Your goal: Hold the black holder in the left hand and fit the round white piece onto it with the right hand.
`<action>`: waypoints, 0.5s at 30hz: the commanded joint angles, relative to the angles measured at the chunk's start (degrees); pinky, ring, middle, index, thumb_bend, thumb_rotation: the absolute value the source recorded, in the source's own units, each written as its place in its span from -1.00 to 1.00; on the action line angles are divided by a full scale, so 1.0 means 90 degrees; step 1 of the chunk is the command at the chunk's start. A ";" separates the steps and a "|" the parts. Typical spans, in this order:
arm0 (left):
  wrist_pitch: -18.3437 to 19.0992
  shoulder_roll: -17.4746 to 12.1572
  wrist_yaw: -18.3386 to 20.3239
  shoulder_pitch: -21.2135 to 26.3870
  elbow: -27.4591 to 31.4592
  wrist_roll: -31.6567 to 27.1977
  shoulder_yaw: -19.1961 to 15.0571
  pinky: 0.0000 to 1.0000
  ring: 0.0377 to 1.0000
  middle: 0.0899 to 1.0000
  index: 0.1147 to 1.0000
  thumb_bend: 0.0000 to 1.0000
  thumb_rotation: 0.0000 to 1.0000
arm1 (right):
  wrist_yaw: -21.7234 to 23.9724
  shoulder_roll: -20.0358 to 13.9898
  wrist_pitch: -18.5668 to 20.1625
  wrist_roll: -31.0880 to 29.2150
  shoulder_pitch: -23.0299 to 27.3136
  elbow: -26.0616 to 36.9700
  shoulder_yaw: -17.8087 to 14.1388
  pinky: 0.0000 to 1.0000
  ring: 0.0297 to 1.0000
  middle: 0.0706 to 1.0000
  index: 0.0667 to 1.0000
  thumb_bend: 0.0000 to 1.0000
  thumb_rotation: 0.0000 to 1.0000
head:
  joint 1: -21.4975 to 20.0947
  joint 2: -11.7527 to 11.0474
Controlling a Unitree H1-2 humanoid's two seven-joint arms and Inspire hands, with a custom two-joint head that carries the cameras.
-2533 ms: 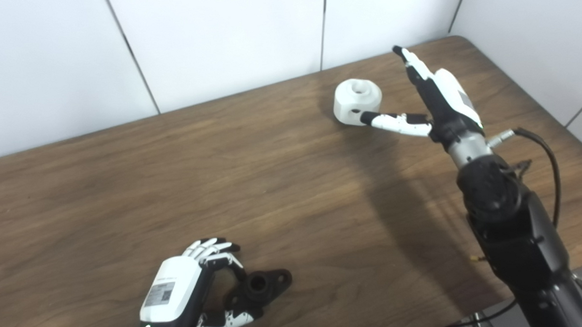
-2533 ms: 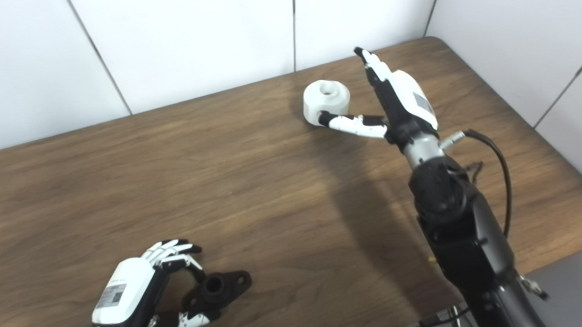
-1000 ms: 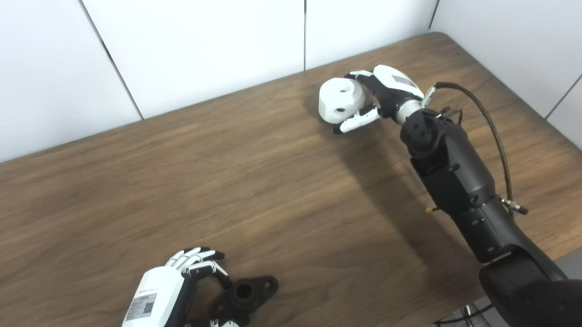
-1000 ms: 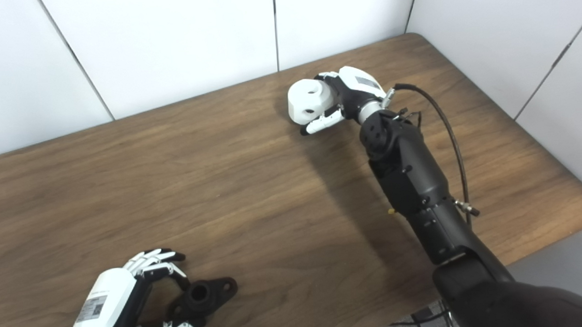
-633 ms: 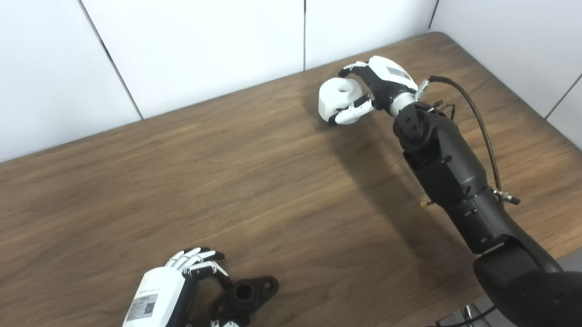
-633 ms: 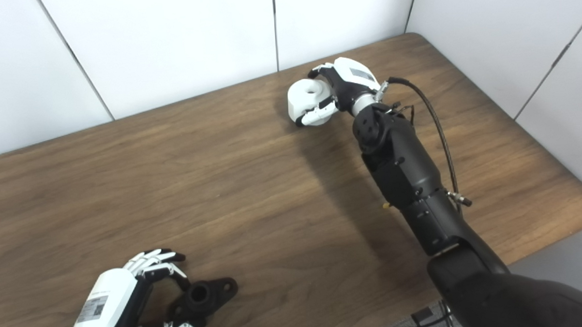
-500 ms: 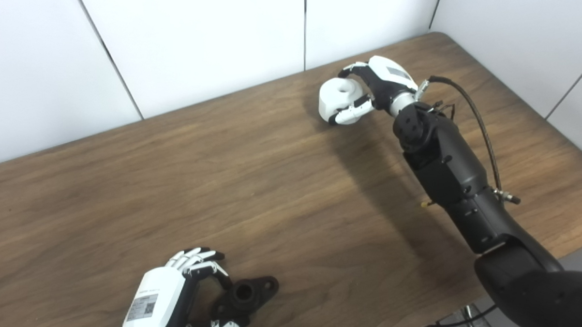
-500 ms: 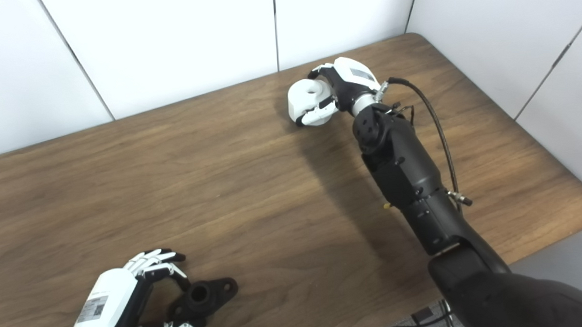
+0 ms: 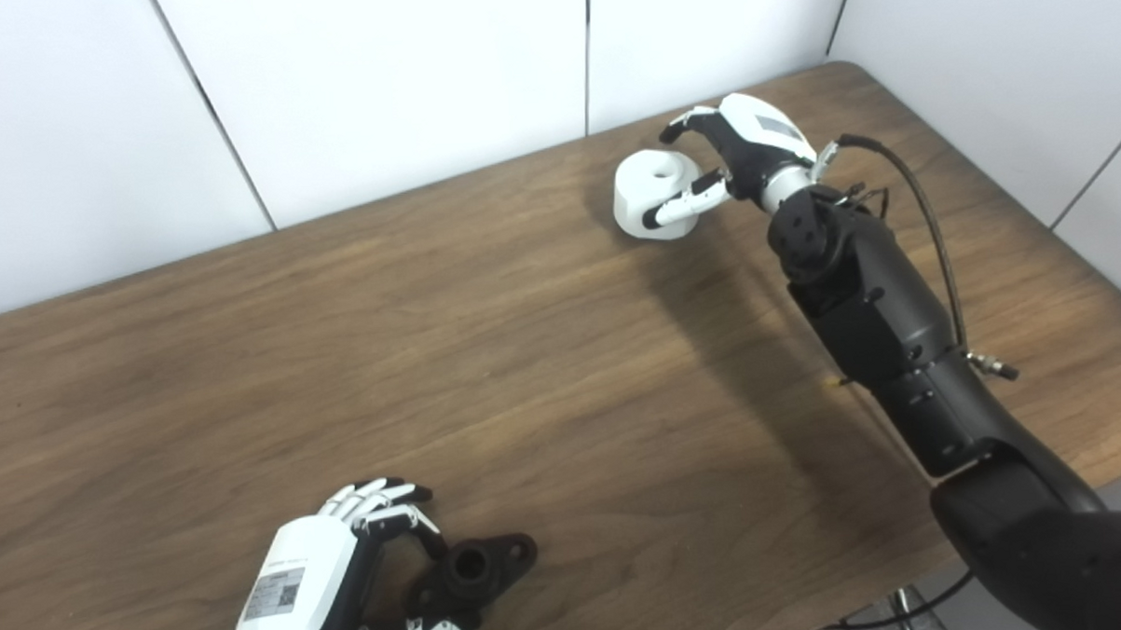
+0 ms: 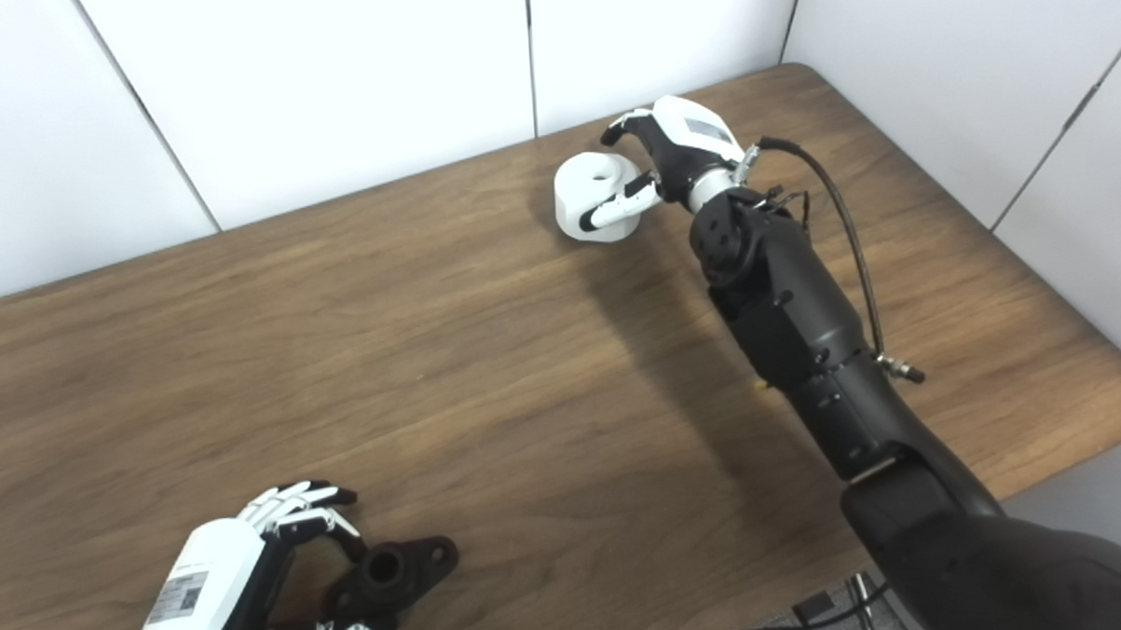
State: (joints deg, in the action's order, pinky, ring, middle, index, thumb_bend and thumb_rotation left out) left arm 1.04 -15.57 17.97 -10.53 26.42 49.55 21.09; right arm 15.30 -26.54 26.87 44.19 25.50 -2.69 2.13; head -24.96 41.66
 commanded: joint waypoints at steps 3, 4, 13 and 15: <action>0.0206 -0.0078 0.0317 -0.0235 -0.0073 0.0024 0.0027 0.73 0.70 0.55 -0.16 0.04 -0.91 | -0.0101 -0.0147 -0.0004 0.0033 0.0271 0.0188 -0.0068 0.70 0.95 0.85 0.46 0.50 -0.35 | -0.0002 0.0012; 0.0204 -0.0078 0.0319 -0.0235 -0.0073 0.0027 0.0026 0.73 0.70 0.55 -0.16 0.04 -0.91 | -0.0080 -0.0141 -0.0002 0.0052 0.0268 0.0192 -0.0075 0.70 0.95 0.85 0.46 0.49 -0.34 | -0.0002 0.0012; 0.0223 -0.0068 0.0341 -0.0239 -0.0059 0.0008 0.0014 0.74 0.70 0.55 -0.16 0.04 -0.91 | -0.0068 -0.0187 -0.0010 0.0080 0.0248 0.0143 0.0018 0.69 0.93 0.84 0.43 0.48 -0.35 | -0.0002 0.0012; 0.0229 -0.0069 0.0350 -0.0238 -0.0048 0.0014 0.0010 0.74 0.70 0.55 -0.16 0.04 -0.91 | -0.0033 -0.0204 -0.0006 0.0098 0.0253 0.0134 0.0039 0.70 0.93 0.84 0.43 0.47 -0.34 | 0.0000 0.0034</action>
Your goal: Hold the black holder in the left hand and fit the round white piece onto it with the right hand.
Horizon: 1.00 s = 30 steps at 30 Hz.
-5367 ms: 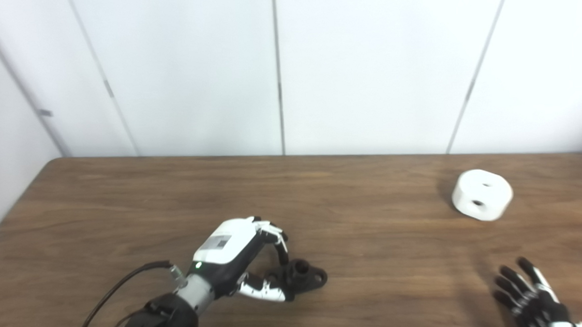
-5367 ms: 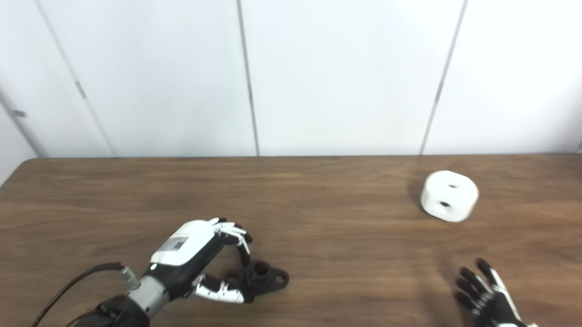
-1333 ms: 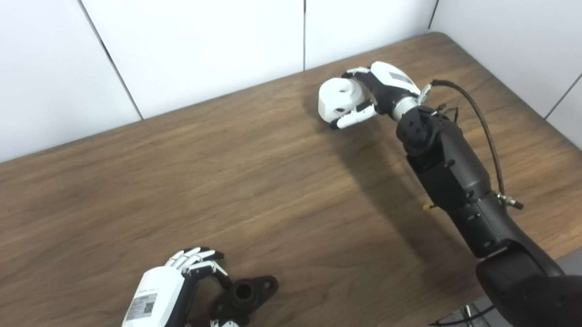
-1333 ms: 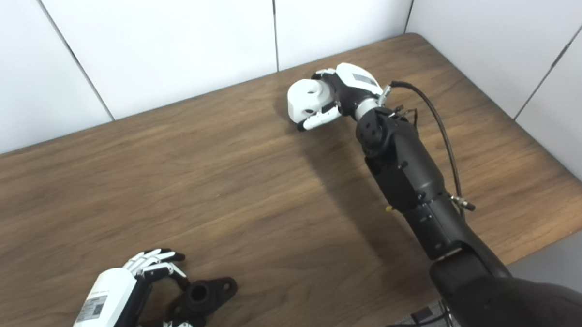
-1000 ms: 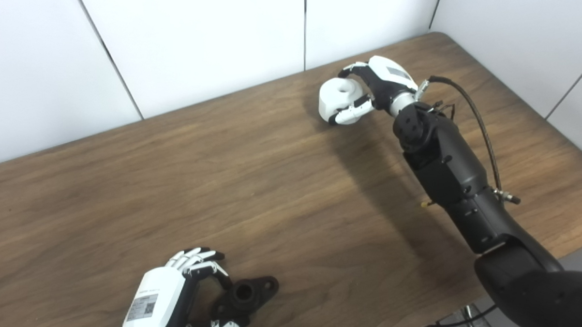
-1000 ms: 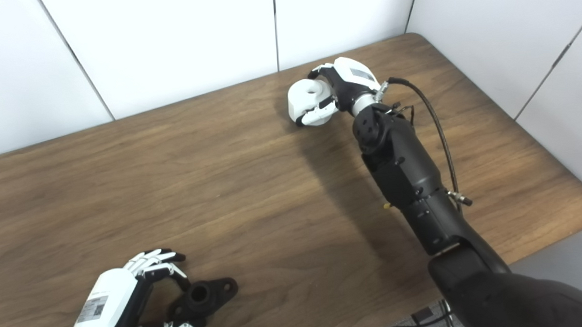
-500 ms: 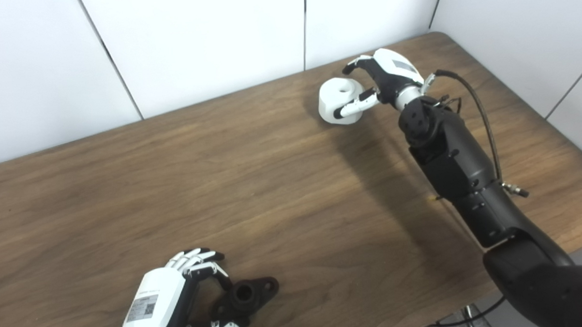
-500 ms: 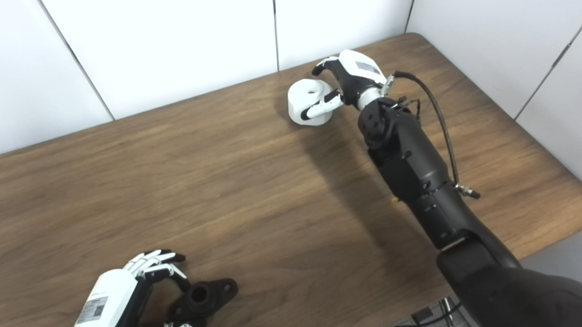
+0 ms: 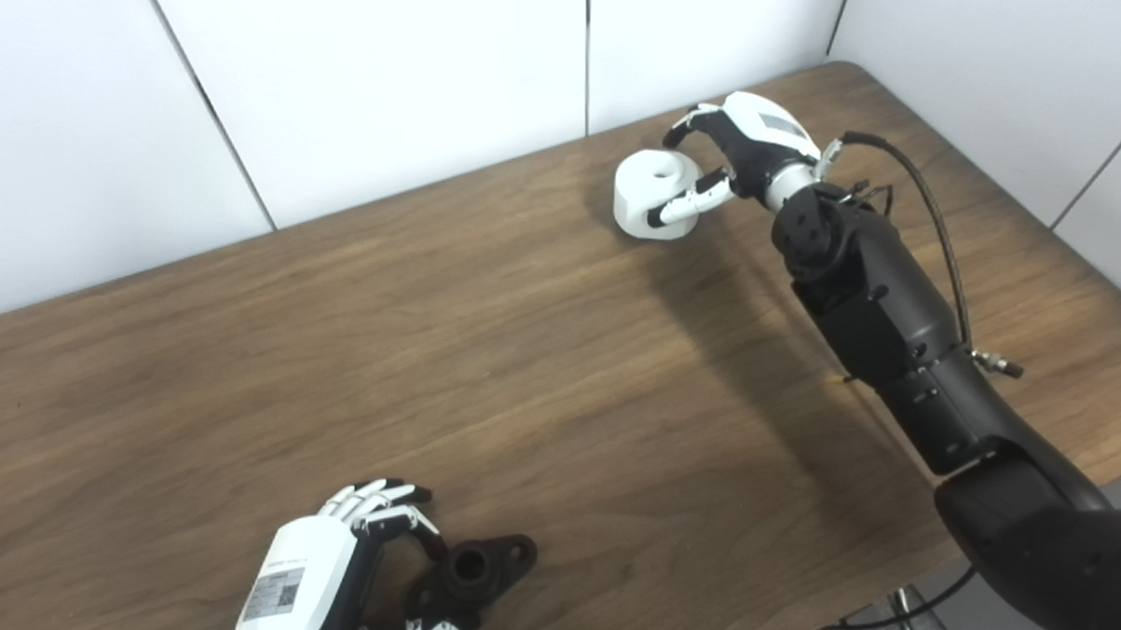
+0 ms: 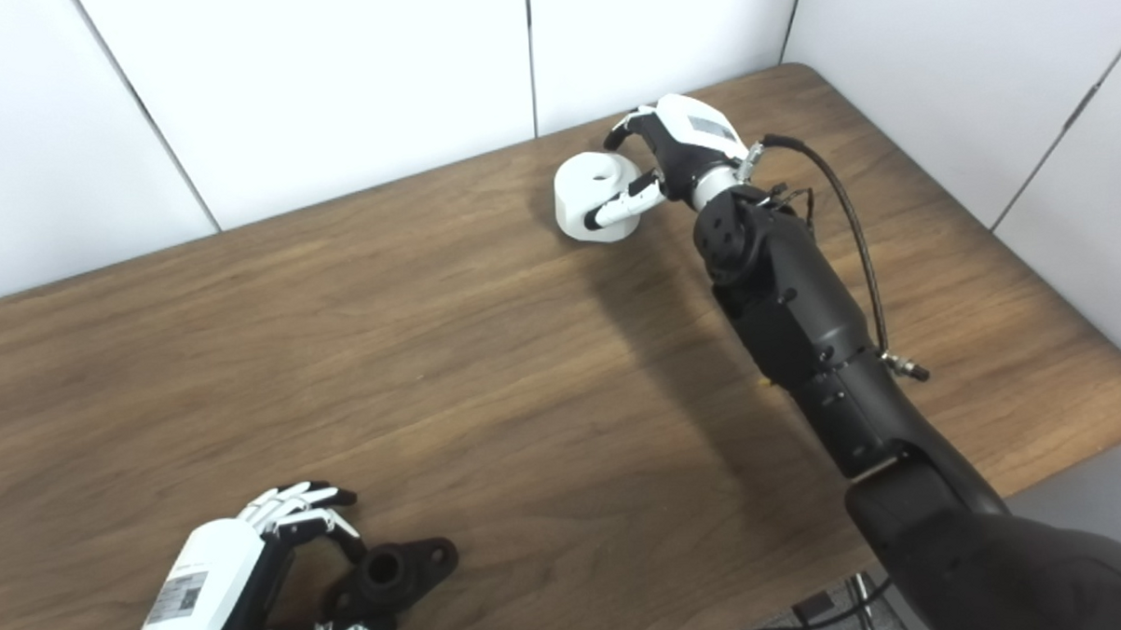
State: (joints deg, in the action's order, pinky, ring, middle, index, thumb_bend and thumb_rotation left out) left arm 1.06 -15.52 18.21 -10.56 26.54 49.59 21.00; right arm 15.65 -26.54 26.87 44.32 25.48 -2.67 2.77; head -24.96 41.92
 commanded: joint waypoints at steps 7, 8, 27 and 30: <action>0.0212 -0.0076 0.0314 -0.0223 -0.0074 -0.0012 0.0007 0.74 0.70 0.55 -0.16 0.04 -0.91 | -0.0121 -0.0243 -0.0011 0.0068 0.0241 0.0109 0.0045 0.68 0.91 0.81 0.40 0.47 -0.37 | -0.0004 0.0005; 0.0213 -0.0074 0.0313 -0.0224 -0.0076 -0.0020 0.0005 0.74 0.70 0.55 -0.16 0.04 -0.91 | -0.0133 -0.0251 -0.0015 0.0060 0.0238 0.0103 0.0059 0.67 0.91 0.81 0.39 0.47 -0.37 | -0.0004 0.0005; 0.0224 -0.0072 0.0360 -0.0204 -0.0030 0.0016 0.0015 0.73 0.69 0.55 -0.16 0.04 -0.91 | -0.0135 -0.0307 -0.0012 -0.0007 0.0214 0.0119 0.0090 0.66 0.89 0.78 0.37 0.44 -0.40 | -0.0006 0.0051; 0.0233 -0.0064 0.0374 -0.0205 -0.0012 0.0030 0.0017 0.73 0.69 0.54 -0.16 0.04 -0.91 | -0.0129 -0.0327 -0.0016 -0.0028 0.0221 0.0116 0.0093 0.66 0.89 0.77 0.37 0.43 -0.39 | -0.0003 0.0057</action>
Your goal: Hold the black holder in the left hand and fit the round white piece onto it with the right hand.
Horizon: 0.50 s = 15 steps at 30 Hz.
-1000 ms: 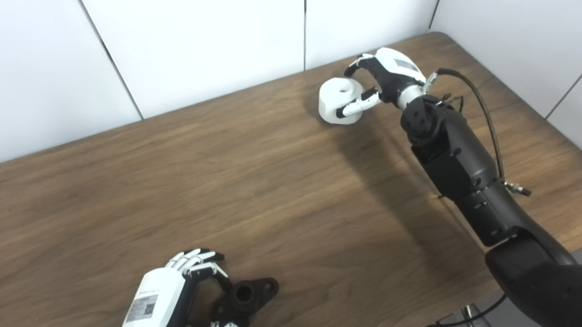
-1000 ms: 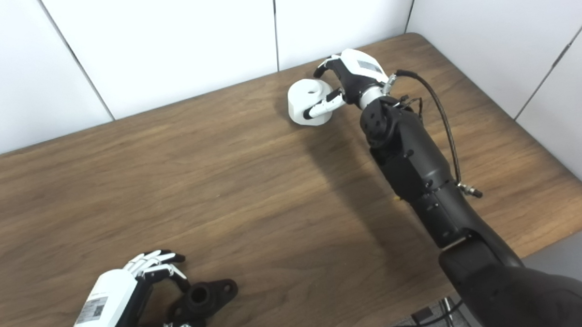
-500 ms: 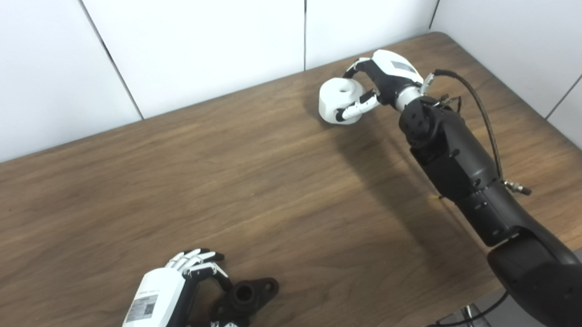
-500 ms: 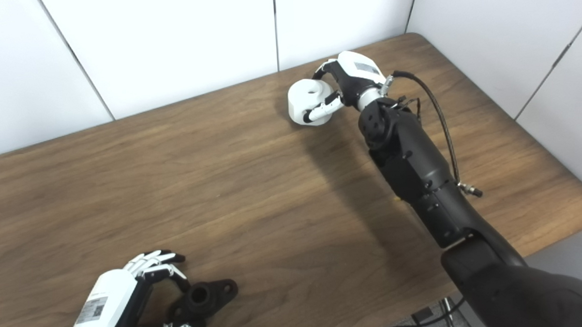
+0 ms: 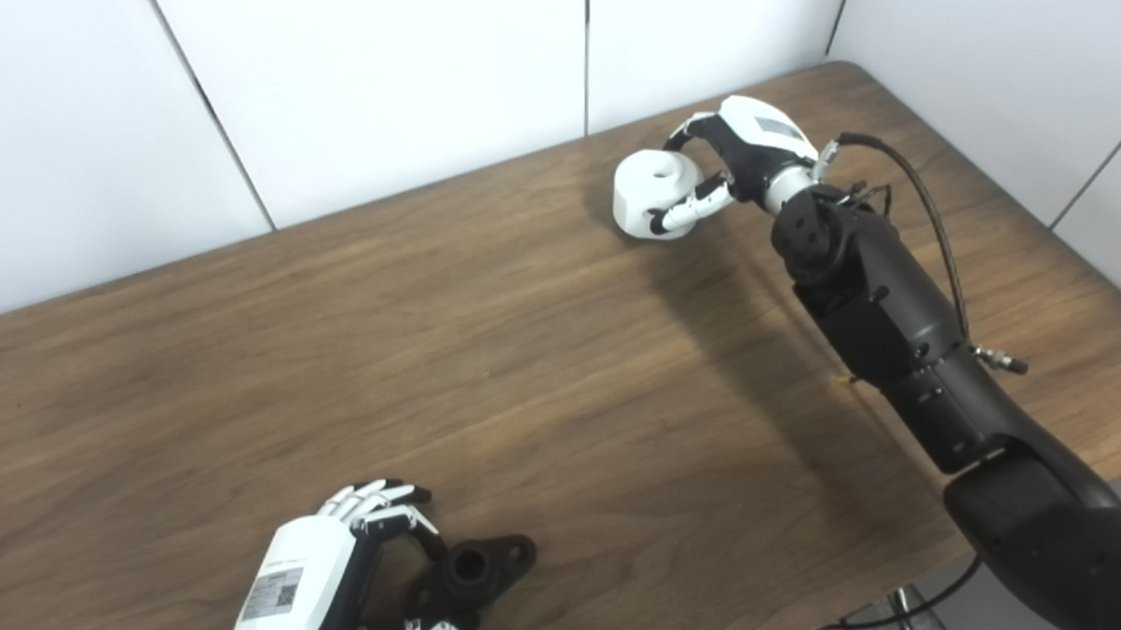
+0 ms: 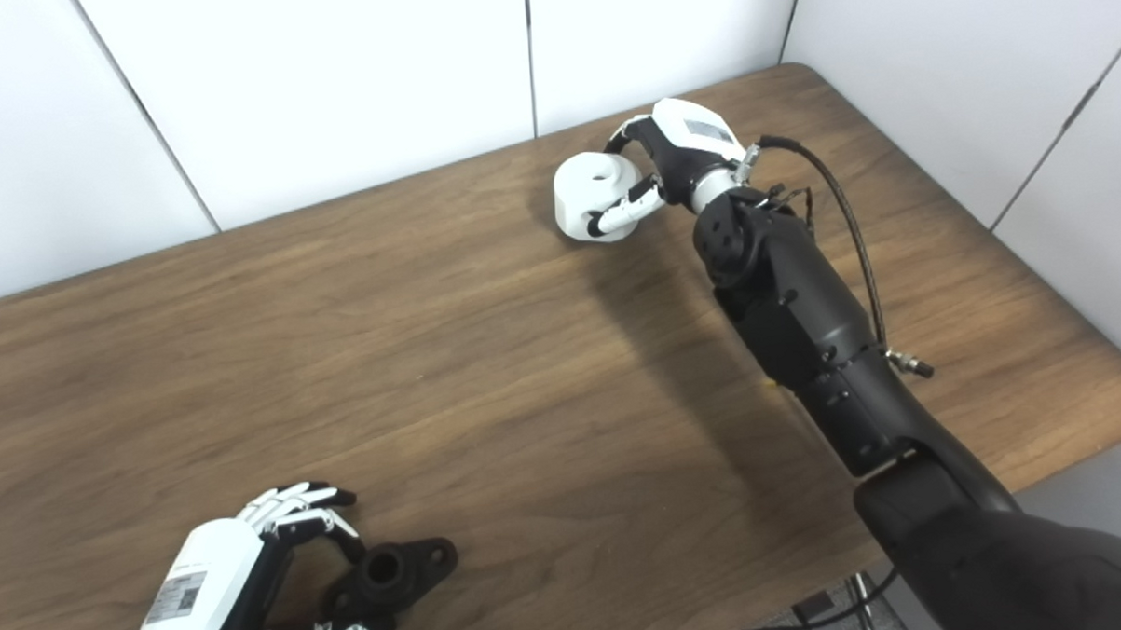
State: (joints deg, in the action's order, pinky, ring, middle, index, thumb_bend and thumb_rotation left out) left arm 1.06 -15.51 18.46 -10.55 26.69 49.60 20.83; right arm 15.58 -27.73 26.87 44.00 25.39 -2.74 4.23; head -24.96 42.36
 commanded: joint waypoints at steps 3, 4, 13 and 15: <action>0.0228 -0.0056 0.0329 -0.0215 -0.0038 -0.0006 0.0025 0.73 0.69 0.54 -0.16 0.04 -0.91 | -0.0097 -0.0192 -0.0008 0.0032 0.0243 0.0132 -0.0071 0.66 0.89 0.76 0.37 0.43 -0.39 | -0.0003 0.0008; 0.0224 -0.0057 0.0325 -0.0214 -0.0042 -0.0008 0.0025 0.73 0.69 0.54 -0.16 0.04 -0.91 | -0.0093 -0.0188 -0.0008 0.0040 0.0245 0.0135 -0.0074 0.66 0.89 0.76 0.36 0.43 -0.39 | -0.0003 0.0008; 0.0198 -0.0062 0.0289 -0.0211 -0.0060 -0.0050 0.0003 0.73 0.69 0.54 -0.16 0.04 -0.91 | -0.0057 -0.0185 -0.0003 0.0054 0.0259 0.0123 -0.0062 0.65 0.88 0.74 0.29 0.40 -0.40 | -0.0010 0.0032; 0.0191 -0.0062 0.0283 -0.0211 -0.0063 -0.0054 0.0002 0.73 0.69 0.54 -0.16 0.04 -0.91 | -0.0070 -0.0189 -0.0004 0.0061 0.0261 0.0100 -0.0052 0.65 0.88 0.74 0.26 0.39 -0.41 | -0.0010 0.0032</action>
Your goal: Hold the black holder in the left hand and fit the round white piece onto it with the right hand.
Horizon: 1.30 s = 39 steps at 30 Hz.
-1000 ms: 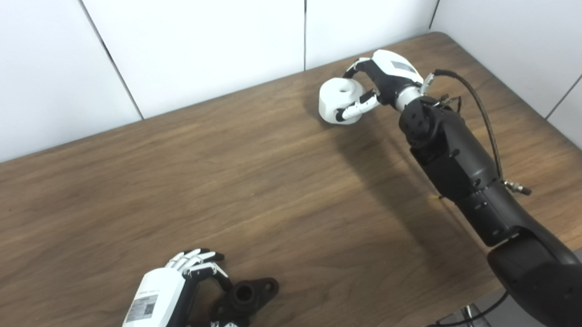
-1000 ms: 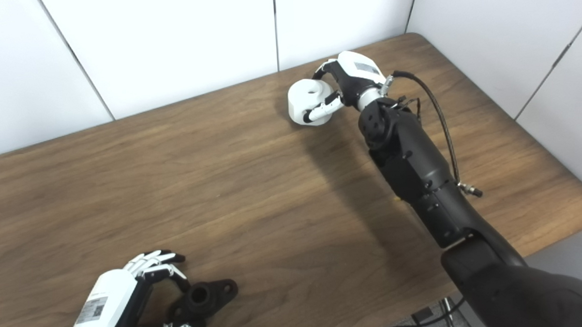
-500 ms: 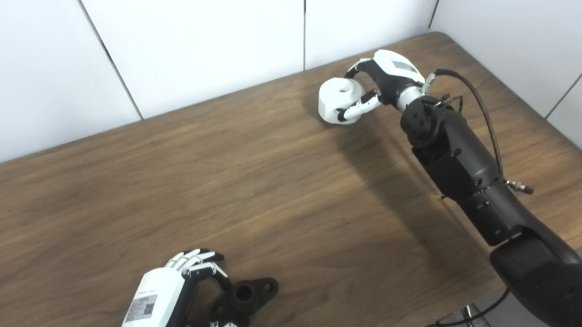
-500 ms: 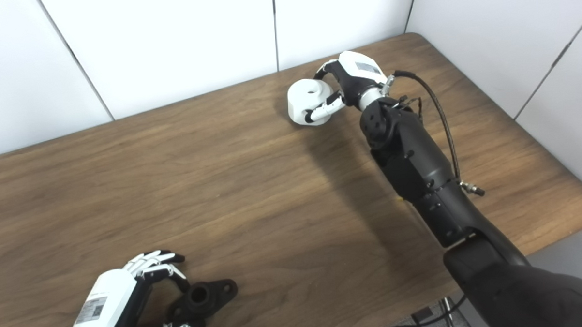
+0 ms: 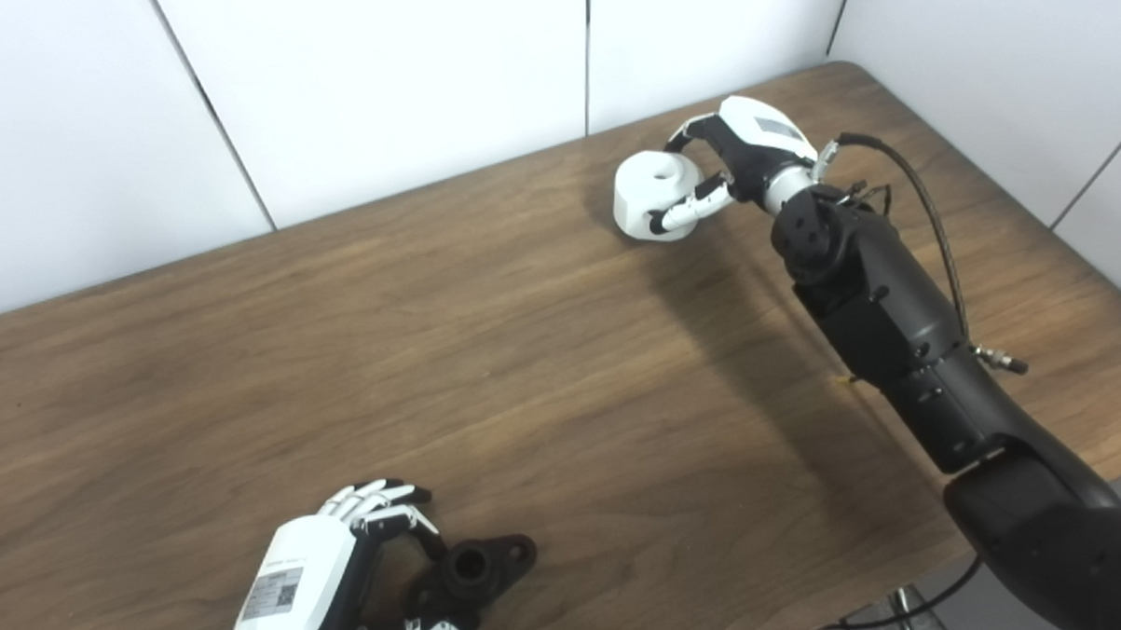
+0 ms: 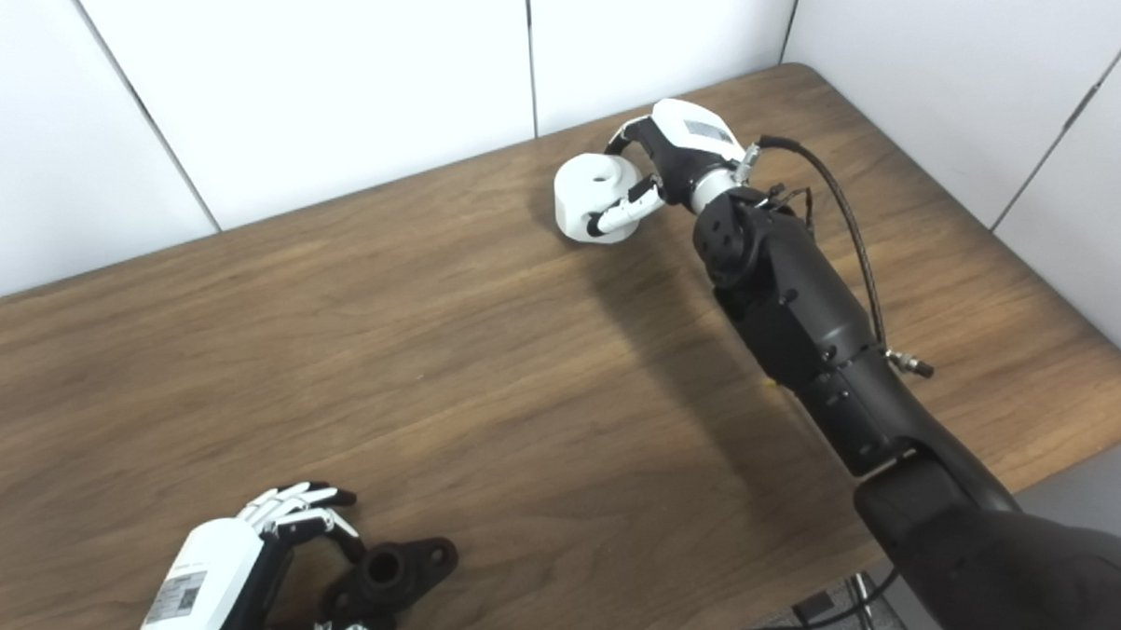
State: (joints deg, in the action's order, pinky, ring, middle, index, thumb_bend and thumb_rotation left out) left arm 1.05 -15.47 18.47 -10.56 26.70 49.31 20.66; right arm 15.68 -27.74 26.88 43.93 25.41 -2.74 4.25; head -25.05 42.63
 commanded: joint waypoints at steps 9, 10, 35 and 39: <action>0.0213 -0.0067 0.0310 -0.0212 -0.0035 -0.0028 0.0014 0.73 0.69 0.54 -0.16 0.04 -0.91 | -0.0227 -0.0168 -0.0028 -0.0011 0.0226 0.0085 -0.0084 0.65 0.87 0.74 -0.04 0.09 -0.65 | 0.0002 0.0017; 0.0216 -0.0065 0.0309 -0.0214 -0.0036 -0.0030 0.0011 0.73 0.69 0.54 -0.16 0.04 -0.91 | -0.0266 -0.0164 -0.0042 -0.0030 0.0218 0.0085 -0.0087 0.64 0.87 0.73 -0.07 0.07 -0.67 | 0.0002 0.0017; 0.0276 0.0137 0.0359 -0.0135 -0.0119 0.0201 0.0146 0.73 0.69 0.54 -0.16 0.04 -0.91 | -0.0509 -0.0439 -0.0410 -0.0190 -0.0162 0.1006 0.0029 0.60 0.80 0.61 -0.10 0.04 -0.71 | 0.0577 0.0178; 0.0325 0.0209 0.0366 -0.0096 -0.0167 0.0335 0.0196 0.75 0.69 0.55 -0.16 0.04 -0.91 | -0.0239 -0.0560 -0.0381 -0.0150 -0.0279 0.1595 0.0116 0.57 0.79 0.62 -0.10 0.04 -0.71 | 0.0787 0.0222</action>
State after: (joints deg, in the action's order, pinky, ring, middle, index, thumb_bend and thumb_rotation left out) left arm 2.34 -13.45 18.82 -10.56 26.84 51.95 21.58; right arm 13.33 -30.85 24.29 41.84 21.47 9.08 5.67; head -18.11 44.56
